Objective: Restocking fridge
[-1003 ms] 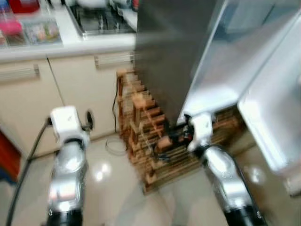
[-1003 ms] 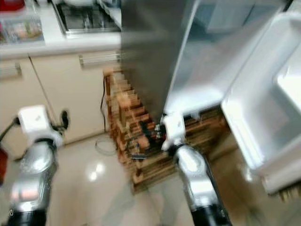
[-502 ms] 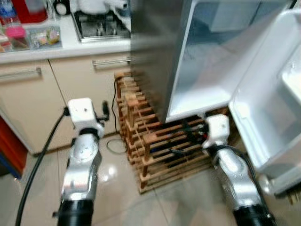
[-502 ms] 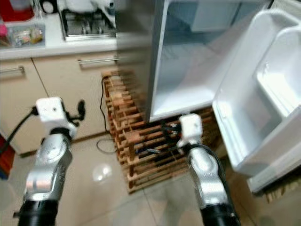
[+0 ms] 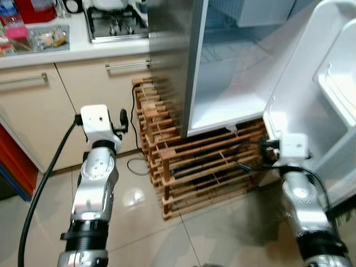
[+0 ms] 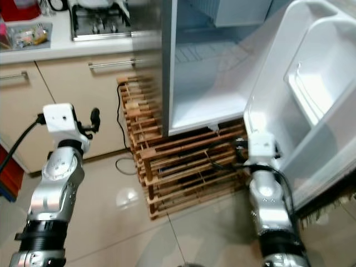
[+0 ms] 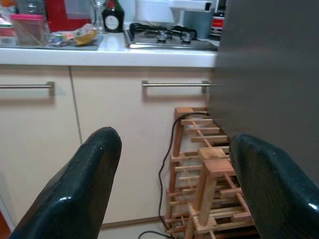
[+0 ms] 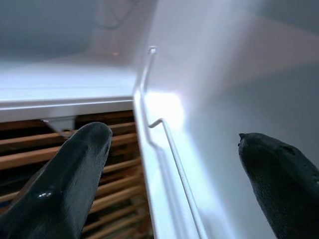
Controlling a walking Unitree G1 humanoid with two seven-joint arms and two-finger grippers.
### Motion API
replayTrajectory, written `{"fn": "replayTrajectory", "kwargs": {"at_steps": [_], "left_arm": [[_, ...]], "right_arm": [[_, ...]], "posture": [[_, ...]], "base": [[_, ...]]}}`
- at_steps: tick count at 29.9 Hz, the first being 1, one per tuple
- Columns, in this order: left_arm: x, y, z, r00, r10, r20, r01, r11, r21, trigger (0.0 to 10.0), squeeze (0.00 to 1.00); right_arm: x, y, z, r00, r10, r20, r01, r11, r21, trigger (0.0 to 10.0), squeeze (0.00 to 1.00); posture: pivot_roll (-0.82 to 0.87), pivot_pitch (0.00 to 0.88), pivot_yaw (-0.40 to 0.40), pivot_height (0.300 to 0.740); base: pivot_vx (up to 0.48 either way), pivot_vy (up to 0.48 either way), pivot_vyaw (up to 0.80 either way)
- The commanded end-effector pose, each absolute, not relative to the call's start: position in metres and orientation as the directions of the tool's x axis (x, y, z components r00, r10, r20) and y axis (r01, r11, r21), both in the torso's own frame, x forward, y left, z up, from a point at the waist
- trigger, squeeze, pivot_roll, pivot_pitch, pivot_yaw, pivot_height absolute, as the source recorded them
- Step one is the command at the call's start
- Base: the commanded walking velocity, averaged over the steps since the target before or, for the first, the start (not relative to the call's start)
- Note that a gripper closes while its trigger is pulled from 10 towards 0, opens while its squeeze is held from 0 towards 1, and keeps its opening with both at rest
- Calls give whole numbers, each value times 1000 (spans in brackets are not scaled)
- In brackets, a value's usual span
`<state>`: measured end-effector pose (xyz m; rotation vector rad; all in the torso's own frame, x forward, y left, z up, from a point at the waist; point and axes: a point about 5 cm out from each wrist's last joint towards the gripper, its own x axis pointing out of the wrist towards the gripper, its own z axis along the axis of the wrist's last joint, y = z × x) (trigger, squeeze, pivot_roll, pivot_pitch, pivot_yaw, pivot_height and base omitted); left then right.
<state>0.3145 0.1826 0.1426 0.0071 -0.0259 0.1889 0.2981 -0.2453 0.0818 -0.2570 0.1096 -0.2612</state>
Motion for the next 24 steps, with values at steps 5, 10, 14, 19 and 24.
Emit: {"fn": "replayTrajectory", "kwargs": {"at_steps": [5, 10, 14, 19, 24], "left_arm": [[317, 182, 142, 981, 193, 29, -193, 981, -5, 10000, 0], [317, 178, 142, 985, 171, 38, -170, 985, -31, 10000, 0], [316, 176, 140, 986, 164, 38, -163, 986, -36, 10000, 0], [312, 172, 134, 988, 156, 13, -155, 987, -40, 10000, 0], [306, 177, 131, 986, 168, 12, -168, 986, -22, 10000, 0]], "right_arm": [[295, -276, 91, 895, -445, -33, 398, 830, -391, 10000, 0], [308, -244, 103, 968, -251, 16, 245, 926, -289, 10000, 0], [310, -194, 109, 999, 18, 50, -11, 989, -146, 10000, 0], [305, -151, 101, 979, 201, 25, -200, 978, -61, 10000, 0], [299, -130, 91, 953, 302, -8, -302, 953, -13, 10000, 0]], "posture": [[-122, 0, -15, 740], [-124, 0, -18, 740], [-116, 0, -27, 740], [-100, 0, -38, 740], [-90, 0, -45, 740]], "base": [[0, 0, 0], [0, 0, 0], [0, 0, 0], [0, 0, 274], [0, 0, 674]]}}
